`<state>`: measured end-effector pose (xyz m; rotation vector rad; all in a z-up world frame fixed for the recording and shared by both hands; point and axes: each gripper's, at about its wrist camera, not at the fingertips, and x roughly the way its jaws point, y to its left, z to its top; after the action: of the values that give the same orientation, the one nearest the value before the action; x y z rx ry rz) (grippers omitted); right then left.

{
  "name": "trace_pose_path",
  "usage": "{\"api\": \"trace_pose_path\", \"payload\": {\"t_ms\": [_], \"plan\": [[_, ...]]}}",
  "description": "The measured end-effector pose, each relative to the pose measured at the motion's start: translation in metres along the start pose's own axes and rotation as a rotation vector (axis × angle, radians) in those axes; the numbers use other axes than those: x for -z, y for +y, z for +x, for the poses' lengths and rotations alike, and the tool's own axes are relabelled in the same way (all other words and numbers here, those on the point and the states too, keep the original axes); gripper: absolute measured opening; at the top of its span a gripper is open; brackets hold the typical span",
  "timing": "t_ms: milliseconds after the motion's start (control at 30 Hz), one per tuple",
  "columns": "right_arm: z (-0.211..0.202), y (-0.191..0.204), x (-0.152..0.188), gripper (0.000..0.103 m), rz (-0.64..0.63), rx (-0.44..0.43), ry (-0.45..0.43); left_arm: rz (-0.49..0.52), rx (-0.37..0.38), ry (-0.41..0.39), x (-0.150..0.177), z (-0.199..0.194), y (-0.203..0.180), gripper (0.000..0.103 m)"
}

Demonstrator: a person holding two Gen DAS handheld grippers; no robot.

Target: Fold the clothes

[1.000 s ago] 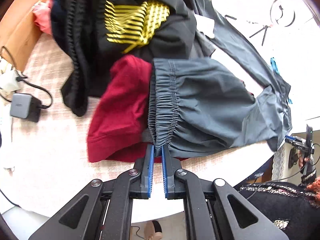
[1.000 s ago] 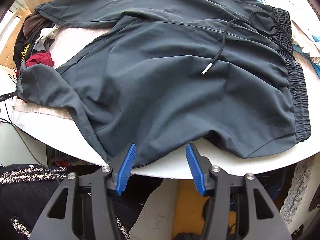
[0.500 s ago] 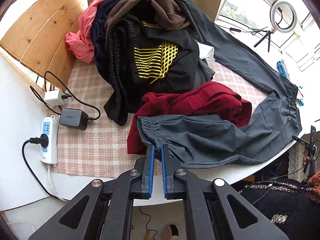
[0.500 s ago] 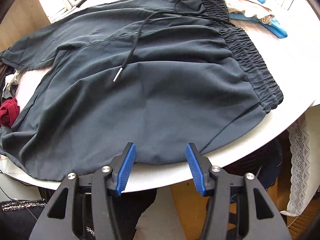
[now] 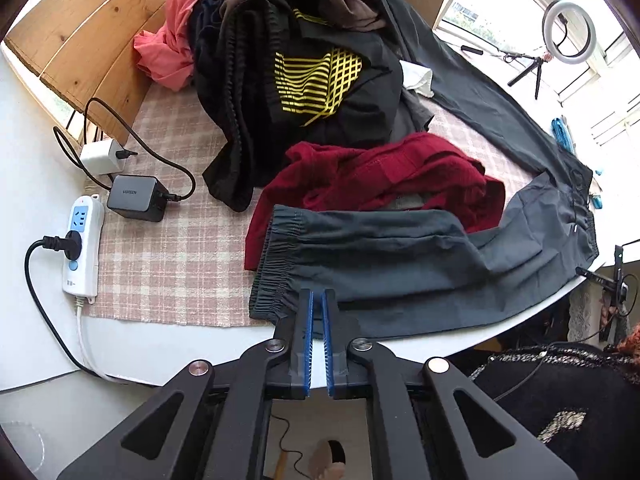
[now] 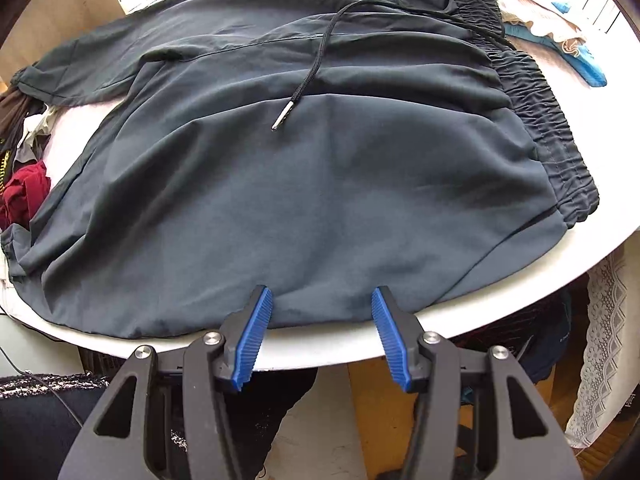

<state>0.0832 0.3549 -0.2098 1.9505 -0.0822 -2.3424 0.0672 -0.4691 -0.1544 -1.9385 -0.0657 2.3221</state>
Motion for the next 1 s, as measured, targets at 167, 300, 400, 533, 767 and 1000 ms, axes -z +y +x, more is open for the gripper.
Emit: {"api": "trace_pose_path", "payload": {"t_ms": [167,300,400,533,767,1000], "plan": [[-0.005,0.003,0.002,0.052,-0.012,0.009,0.011,-0.066,0.0,0.089,0.008,0.06,0.031,0.018],[-0.011,0.011,0.001,0.052,-0.026,0.014,0.014,-0.096,0.046,0.096,0.01,0.087,0.045,0.032],[-0.016,0.017,0.0,0.052,-0.036,0.019,0.016,-0.094,0.067,0.1,0.01,0.099,0.044,0.035],[-0.02,0.024,0.001,0.052,-0.044,0.023,0.019,-0.097,0.064,0.076,0.01,0.098,0.044,0.031],[-0.017,0.021,0.013,0.052,-0.017,0.024,0.022,-0.092,0.044,0.049,0.014,0.069,0.039,0.008],[-0.03,0.001,0.035,0.052,0.046,0.116,-0.071,-0.097,0.041,-0.049,0.007,0.004,0.04,0.008]]}}
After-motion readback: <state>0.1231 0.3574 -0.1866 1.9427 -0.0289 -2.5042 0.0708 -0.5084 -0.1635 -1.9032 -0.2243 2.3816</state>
